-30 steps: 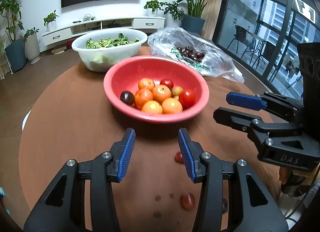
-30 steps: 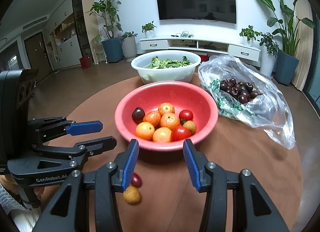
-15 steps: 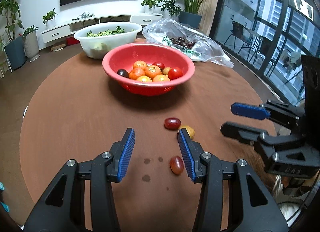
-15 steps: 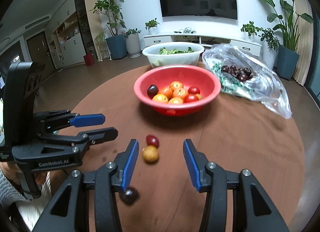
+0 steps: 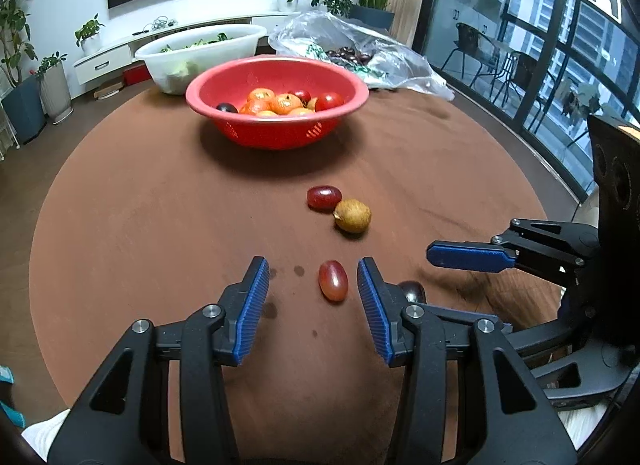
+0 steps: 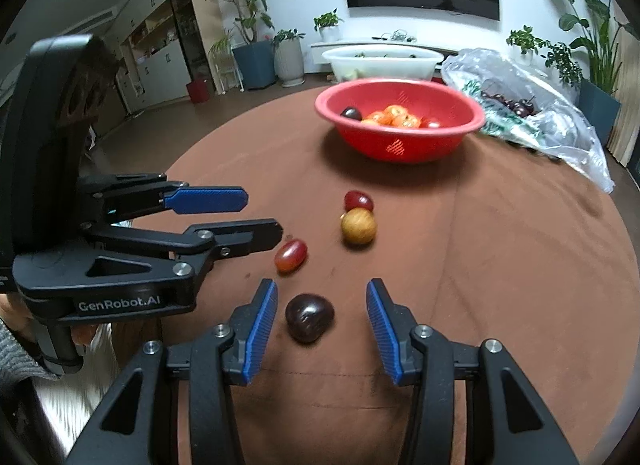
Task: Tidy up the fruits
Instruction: 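Grasp a dark plum with the right gripper while the left reaches toward a red grape, then grasp the red grape with the left gripper while the right holds the plum, then carry the grape with the left gripper over the red bowl while the right carries the plum there, then open both grippers over the red bowl and move them back to the loose fruit, then grasp the brown longan with the right gripper while the left approaches a red grape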
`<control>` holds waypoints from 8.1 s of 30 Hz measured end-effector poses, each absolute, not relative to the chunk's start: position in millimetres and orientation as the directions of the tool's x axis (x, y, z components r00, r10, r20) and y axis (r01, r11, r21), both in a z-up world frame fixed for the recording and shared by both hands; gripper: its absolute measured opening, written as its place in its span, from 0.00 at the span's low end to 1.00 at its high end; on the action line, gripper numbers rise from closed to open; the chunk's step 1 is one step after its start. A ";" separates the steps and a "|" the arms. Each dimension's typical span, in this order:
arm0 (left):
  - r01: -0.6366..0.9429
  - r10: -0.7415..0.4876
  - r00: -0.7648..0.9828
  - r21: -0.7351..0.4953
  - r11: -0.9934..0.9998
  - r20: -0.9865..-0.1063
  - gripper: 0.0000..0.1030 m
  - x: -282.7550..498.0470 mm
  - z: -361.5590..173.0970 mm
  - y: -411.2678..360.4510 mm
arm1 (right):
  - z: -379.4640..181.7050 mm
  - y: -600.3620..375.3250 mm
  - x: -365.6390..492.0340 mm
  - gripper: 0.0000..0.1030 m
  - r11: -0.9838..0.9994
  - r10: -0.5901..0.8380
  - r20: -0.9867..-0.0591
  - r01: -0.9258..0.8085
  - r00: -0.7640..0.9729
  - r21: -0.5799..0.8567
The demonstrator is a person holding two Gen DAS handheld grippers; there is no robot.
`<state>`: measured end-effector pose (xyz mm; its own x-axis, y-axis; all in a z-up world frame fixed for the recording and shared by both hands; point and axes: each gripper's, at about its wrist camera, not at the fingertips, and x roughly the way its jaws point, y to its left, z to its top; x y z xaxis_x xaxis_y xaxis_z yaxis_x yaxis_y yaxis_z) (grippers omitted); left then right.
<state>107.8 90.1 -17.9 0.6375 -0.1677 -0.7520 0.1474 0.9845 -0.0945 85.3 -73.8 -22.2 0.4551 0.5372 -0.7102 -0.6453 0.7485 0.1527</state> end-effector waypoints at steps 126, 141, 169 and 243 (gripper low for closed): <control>0.119 -0.175 0.686 -0.128 0.985 -0.706 0.16 305.5 4.3 144.6 | 14.7 -38.8 289.9 0.30 0.798 0.520 -0.682 -0.576 0.514 0.175; 0.097 -0.122 0.686 -0.075 0.992 -0.717 0.17 308.8 -1.2 141.3 | 12.3 -41.5 288.6 0.48 0.812 0.502 -0.675 -0.564 0.541 0.152; 0.063 -0.103 0.742 -0.085 0.994 -0.663 0.42 268.4 28.1 140.1 | 38.9 -74.9 232.4 0.54 0.810 0.542 -0.597 -0.557 0.592 0.183; 0.156 -0.167 0.634 -0.088 0.984 -0.755 0.43 177.4 -25.3 90.8 | -20.8 -79.6 157.2 0.28 0.787 0.543 -0.711 -0.567 0.447 0.244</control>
<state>177.4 90.8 -25.3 0.6339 -0.1674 -0.7551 0.1556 0.9839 -0.0876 157.2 -79.6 -20.8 0.4475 0.5428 -0.7107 -0.5671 0.7867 0.2438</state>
